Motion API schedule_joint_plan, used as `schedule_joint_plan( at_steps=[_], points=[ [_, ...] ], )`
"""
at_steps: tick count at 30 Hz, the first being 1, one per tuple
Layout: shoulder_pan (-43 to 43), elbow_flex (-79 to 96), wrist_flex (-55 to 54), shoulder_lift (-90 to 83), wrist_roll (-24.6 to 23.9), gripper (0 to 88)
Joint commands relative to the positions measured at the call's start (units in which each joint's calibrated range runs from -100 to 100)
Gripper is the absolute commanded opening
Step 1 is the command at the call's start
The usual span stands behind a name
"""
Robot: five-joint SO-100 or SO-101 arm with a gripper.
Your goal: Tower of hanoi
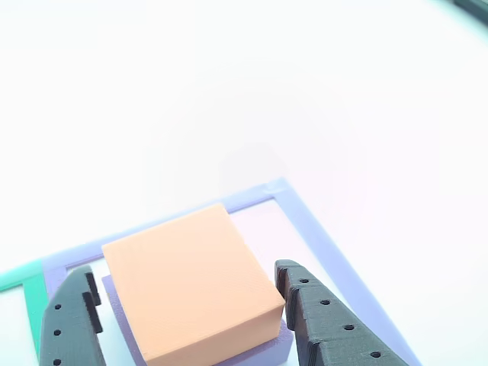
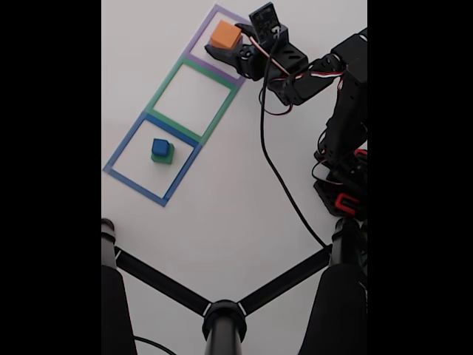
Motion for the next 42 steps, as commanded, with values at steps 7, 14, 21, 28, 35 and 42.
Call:
schedule_joint_plan(
  at_steps=[7,14,21,28,35,42],
  points=[
    [-1.7,-1.4,-1.7,-1.0,0.0,11.6],
    [-2.3,-0.8,-1.4,-1.9,0.0,8.6],
    [-3.1,3.9,9.0,-15.4,0.0,8.4],
    [-3.6,-1.5,40.8,-36.5,0.0,7.4],
    [-4.5,-23.5,86.5,-50.0,0.0,6.7],
    [-7.1,-56.5,122.9,-48.1,0.0,6.5]
  ],
)
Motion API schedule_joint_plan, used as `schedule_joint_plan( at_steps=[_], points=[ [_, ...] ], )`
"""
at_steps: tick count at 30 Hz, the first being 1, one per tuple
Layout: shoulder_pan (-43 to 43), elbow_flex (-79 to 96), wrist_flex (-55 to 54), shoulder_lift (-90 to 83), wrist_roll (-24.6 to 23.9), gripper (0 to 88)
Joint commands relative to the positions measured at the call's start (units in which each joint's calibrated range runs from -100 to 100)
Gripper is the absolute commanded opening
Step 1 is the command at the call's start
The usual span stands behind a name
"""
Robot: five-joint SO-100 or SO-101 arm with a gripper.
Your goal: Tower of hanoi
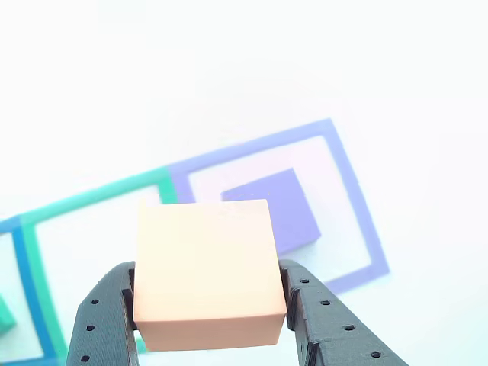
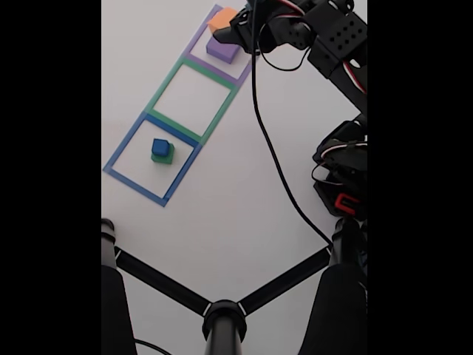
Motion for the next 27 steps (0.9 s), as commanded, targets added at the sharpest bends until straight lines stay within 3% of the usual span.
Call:
schedule_joint_plan(
  at_steps=[1,8,16,21,27],
  points=[
    [-1.5,-25.5,24.0,-0.3,0.0,6.5],
    [-4.3,-48.6,43.7,4.0,0.0,6.1],
    [-7.6,-44.6,43.1,2.3,0.0,6.0],
    [-8.0,-33.5,37.0,-0.9,0.0,6.0],
    [-8.0,-7.8,17.6,-8.7,0.0,6.0]
  ],
)
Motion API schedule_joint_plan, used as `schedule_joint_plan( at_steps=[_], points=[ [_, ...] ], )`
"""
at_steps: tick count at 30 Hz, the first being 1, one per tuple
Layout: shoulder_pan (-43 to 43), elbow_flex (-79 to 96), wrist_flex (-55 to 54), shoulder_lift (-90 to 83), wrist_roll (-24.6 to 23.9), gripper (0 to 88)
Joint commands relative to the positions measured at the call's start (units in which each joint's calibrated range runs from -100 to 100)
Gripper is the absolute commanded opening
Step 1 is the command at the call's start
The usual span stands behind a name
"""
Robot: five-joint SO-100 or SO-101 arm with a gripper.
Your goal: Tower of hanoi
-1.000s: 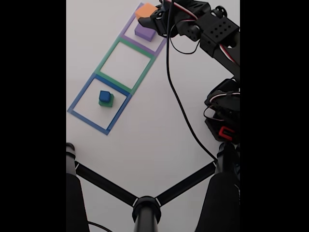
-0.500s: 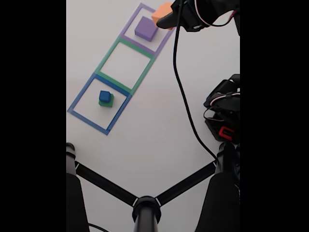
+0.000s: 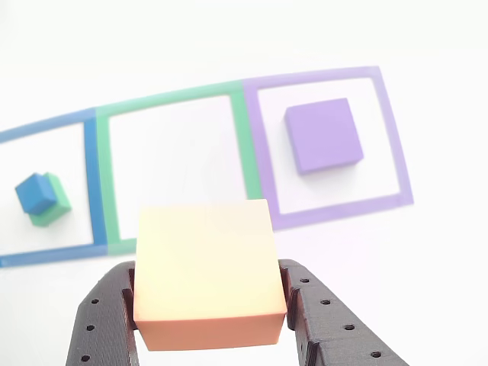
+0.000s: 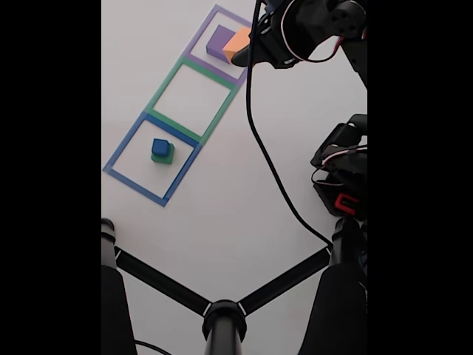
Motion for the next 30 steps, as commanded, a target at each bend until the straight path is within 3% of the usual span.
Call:
schedule_joint_plan(
  at_steps=[1,9,19,30],
  points=[
    [-0.2,18.8,-17.4,-7.2,0.0,6.0],
    [-3.1,50.8,-54.4,-9.0,0.0,5.9],
    [-6.9,71.2,-104.9,10.2,0.0,6.1],
    [-6.7,74.1,-135.9,35.3,0.0,6.4]
  ],
)
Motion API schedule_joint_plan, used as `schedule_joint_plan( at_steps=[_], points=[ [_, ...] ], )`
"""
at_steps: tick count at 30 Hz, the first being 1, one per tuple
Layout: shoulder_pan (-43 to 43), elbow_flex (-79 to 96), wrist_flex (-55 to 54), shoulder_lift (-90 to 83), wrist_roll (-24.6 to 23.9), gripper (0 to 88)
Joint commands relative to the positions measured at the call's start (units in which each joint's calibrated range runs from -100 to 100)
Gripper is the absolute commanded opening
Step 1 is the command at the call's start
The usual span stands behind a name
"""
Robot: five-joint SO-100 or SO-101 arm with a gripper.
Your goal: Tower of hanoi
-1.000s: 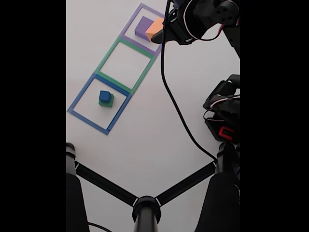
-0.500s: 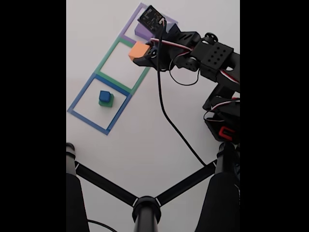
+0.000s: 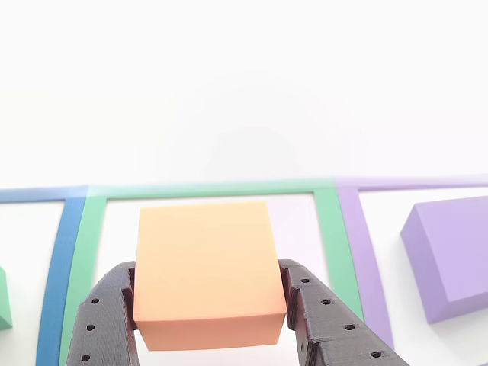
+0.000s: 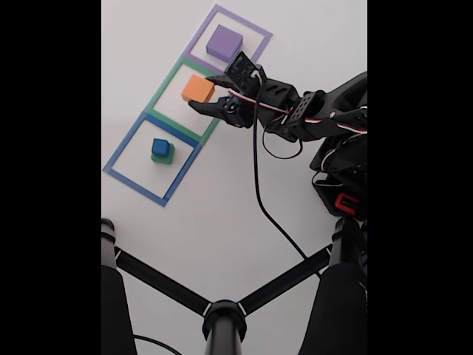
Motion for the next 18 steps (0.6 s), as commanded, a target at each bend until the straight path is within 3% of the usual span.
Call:
schedule_joint_plan(
  at_steps=[1,18],
  points=[
    [0.2,-0.9,-12.4,8.7,0.0,6.4],
    [0.0,-8.5,-31.4,31.7,0.0,7.0]
  ],
)
